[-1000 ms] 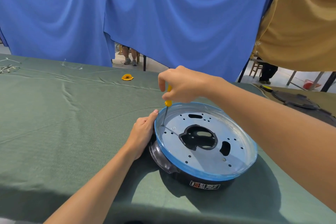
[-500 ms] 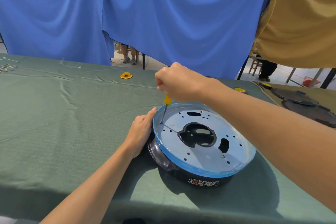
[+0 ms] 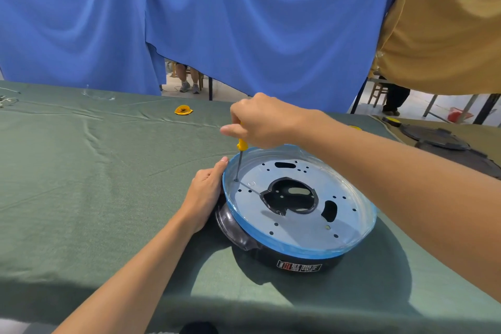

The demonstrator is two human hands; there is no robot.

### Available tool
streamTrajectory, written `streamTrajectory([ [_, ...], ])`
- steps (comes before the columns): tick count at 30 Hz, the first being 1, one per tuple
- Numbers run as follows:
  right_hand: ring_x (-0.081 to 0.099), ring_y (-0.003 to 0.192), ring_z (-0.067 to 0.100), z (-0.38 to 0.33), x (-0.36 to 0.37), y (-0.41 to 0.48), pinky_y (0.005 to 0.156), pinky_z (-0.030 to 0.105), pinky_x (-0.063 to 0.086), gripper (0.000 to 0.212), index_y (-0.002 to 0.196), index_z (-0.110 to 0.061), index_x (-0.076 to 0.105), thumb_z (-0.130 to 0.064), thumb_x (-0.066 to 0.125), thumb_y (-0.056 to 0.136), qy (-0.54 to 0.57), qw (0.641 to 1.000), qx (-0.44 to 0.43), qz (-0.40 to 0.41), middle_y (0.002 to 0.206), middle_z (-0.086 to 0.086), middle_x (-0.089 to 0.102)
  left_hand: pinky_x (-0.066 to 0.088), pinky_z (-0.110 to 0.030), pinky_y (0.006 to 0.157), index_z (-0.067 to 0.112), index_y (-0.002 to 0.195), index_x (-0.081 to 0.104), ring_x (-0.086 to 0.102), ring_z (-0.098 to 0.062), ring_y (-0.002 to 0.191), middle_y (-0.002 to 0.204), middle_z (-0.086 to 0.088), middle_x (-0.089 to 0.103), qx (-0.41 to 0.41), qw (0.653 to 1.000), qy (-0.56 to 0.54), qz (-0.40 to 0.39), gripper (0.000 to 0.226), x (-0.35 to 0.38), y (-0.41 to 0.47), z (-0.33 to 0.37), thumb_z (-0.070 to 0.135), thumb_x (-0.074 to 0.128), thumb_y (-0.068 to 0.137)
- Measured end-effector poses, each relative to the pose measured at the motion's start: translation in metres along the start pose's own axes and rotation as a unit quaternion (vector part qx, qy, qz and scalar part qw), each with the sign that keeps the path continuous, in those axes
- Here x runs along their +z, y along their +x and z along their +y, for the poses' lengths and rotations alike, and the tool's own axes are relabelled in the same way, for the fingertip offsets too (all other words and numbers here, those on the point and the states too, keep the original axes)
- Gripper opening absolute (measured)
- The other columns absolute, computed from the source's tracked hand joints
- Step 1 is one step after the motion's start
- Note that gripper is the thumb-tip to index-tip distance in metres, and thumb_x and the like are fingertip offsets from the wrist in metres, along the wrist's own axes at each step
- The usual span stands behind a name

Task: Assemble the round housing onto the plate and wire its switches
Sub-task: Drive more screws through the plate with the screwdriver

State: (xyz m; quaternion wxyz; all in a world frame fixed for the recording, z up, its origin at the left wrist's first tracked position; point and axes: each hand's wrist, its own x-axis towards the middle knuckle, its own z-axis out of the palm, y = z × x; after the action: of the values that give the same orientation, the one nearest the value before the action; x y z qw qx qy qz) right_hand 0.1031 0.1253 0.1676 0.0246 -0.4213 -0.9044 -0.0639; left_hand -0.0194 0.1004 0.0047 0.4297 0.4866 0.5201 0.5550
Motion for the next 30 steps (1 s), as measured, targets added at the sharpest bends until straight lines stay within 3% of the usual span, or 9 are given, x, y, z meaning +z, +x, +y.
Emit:
streamTrajectory([
  [3, 0.060, 0.090, 0.024, 0.002, -0.009, -0.004, 0.077, 0.038, 0.049, 0.032, 0.122, -0.019, 0.044, -0.038, 0.049, 0.097, 0.014, 0.995, 0.005, -0.096, 0.111, 0.003, 0.044, 0.047, -0.058, 0.094, -0.014, 0.093, 0.063, 0.063, -0.034, 0.080, 0.097, -0.034, 0.066, 0.001, 1.000, -0.006, -0.001, 0.081, 0.000, 0.001, 0.002, 0.065, 0.048, 0.082],
  [6, 0.049, 0.076, 0.011, 0.005, -0.010, -0.006, 0.056, 0.025, 0.037, 0.018, 0.113, -0.019, 0.050, -0.018, 0.051, 0.096, 0.023, 0.999, -0.033, -0.026, 0.089, -0.005, 0.044, 0.050, -0.053, 0.088, -0.016, 0.092, 0.061, 0.061, -0.030, 0.078, 0.097, -0.036, 0.065, -0.002, 1.000, -0.005, 0.000, 0.083, 0.000, 0.002, 0.002, 0.065, 0.049, 0.083],
  [10, 0.056, 0.090, 0.028, 0.003, 0.002, -0.003, 0.069, 0.035, 0.044, 0.025, 0.089, -0.017, 0.049, -0.040, 0.048, 0.099, 0.007, 0.999, -0.011, 0.049, 0.103, 0.009, 0.059, 0.049, -0.055, 0.092, -0.008, 0.087, 0.068, 0.066, -0.037, 0.080, 0.090, -0.027, 0.071, -0.003, 1.000, 0.001, 0.006, 0.068, -0.001, 0.001, 0.000, 0.056, 0.048, 0.096],
  [13, 0.055, 0.093, 0.027, 0.002, 0.000, -0.002, 0.071, 0.037, 0.044, 0.037, 0.097, -0.018, 0.048, -0.055, 0.046, 0.095, 0.010, 1.000, 0.017, -0.006, 0.101, 0.004, 0.056, 0.050, -0.054, 0.092, 0.005, 0.077, 0.074, 0.069, -0.031, 0.078, 0.084, -0.019, 0.074, -0.005, 1.000, 0.002, 0.001, 0.058, -0.001, 0.001, 0.001, 0.051, 0.048, 0.099],
  [16, 0.061, 0.082, 0.017, 0.002, -0.015, -0.006, 0.056, 0.027, 0.046, 0.025, 0.112, -0.023, 0.048, -0.037, 0.056, 0.093, 0.063, 0.994, -0.016, -0.090, 0.094, -0.005, 0.057, 0.051, -0.047, 0.088, 0.019, 0.084, 0.078, 0.072, -0.023, 0.081, 0.087, -0.011, 0.076, 0.006, 1.000, -0.002, -0.024, 0.049, -0.001, 0.002, 0.001, 0.048, 0.044, 0.101],
  [20, 0.067, 0.057, 0.009, 0.007, -0.016, -0.006, 0.046, 0.019, 0.044, 0.005, 0.092, -0.020, 0.059, -0.023, 0.063, 0.091, 0.063, 0.996, -0.062, -0.017, 0.069, -0.006, 0.062, 0.054, -0.034, 0.077, 0.023, 0.090, 0.079, 0.073, -0.022, 0.082, 0.089, -0.009, 0.077, 0.020, 0.999, -0.013, -0.049, 0.042, -0.001, 0.004, 0.000, 0.043, 0.043, 0.102],
  [22, 0.062, 0.048, 0.007, 0.008, -0.008, -0.003, 0.044, 0.019, 0.042, 0.018, 0.083, -0.014, 0.062, -0.027, 0.058, 0.093, 0.047, 0.996, -0.068, 0.030, 0.062, -0.001, 0.061, 0.054, -0.028, 0.069, 0.021, 0.086, 0.078, 0.072, -0.020, 0.076, 0.085, -0.009, 0.076, 0.017, 0.998, -0.019, -0.050, 0.041, -0.001, 0.005, 0.001, 0.039, 0.045, 0.101],
  [25, 0.051, 0.069, 0.020, 0.008, 0.005, 0.005, 0.053, 0.030, 0.037, 0.034, 0.071, -0.014, 0.052, -0.037, 0.051, 0.096, 0.023, 0.996, -0.056, 0.067, 0.076, 0.006, 0.058, 0.053, -0.028, 0.058, 0.014, 0.072, 0.072, 0.065, -0.020, 0.063, 0.072, -0.008, 0.070, 0.007, 0.999, -0.041, -0.032, 0.035, 0.001, 0.007, 0.006, 0.038, 0.054, 0.089],
  [30, 0.051, 0.071, 0.006, 0.017, -0.006, 0.000, 0.051, 0.025, 0.040, 0.027, 0.105, -0.022, 0.050, -0.041, 0.060, 0.088, 0.092, 0.993, -0.045, -0.055, 0.090, -0.010, 0.054, 0.049, -0.023, 0.048, 0.019, 0.057, 0.070, 0.059, -0.016, 0.050, 0.058, -0.004, 0.064, 0.001, 0.996, -0.092, -0.007, 0.040, 0.012, 0.020, 0.013, 0.019, 0.055, 0.094],
])
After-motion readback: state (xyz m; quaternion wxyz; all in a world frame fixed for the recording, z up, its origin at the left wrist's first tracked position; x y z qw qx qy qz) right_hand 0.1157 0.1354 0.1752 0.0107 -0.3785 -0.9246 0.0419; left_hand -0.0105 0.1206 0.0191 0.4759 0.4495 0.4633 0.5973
